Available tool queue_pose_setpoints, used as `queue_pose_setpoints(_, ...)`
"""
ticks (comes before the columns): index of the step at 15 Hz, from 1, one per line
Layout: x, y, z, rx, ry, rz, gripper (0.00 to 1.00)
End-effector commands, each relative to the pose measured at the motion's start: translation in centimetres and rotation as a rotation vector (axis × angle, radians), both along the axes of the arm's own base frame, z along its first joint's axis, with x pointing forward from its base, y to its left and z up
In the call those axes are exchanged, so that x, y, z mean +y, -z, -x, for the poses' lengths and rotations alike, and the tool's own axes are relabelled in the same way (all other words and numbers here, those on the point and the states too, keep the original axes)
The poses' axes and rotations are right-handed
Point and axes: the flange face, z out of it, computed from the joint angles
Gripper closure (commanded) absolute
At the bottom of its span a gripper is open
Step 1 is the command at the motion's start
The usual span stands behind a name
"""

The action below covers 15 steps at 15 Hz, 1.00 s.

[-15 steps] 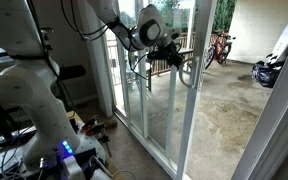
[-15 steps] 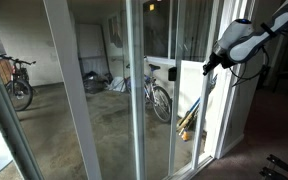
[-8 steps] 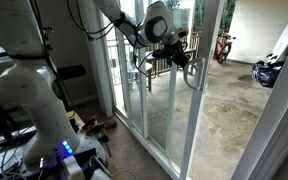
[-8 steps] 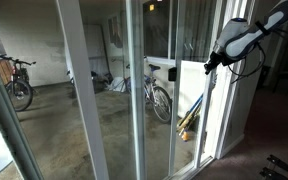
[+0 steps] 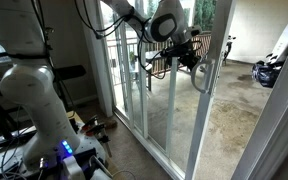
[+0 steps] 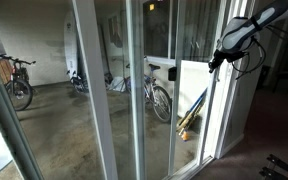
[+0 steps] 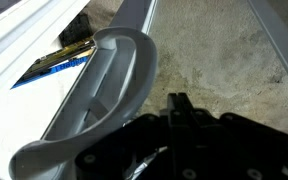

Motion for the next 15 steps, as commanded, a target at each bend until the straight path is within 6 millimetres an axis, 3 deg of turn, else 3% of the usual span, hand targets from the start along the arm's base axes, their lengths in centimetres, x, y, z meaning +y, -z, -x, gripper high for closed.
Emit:
queue_pose_setpoints(1,-7.0,1.2,-0.7,0.009,0.012,0.024,0.95)
queue_pose_setpoints(15,-18.0,1.7,-1.0,0.062,0.008,0.001,0.95)
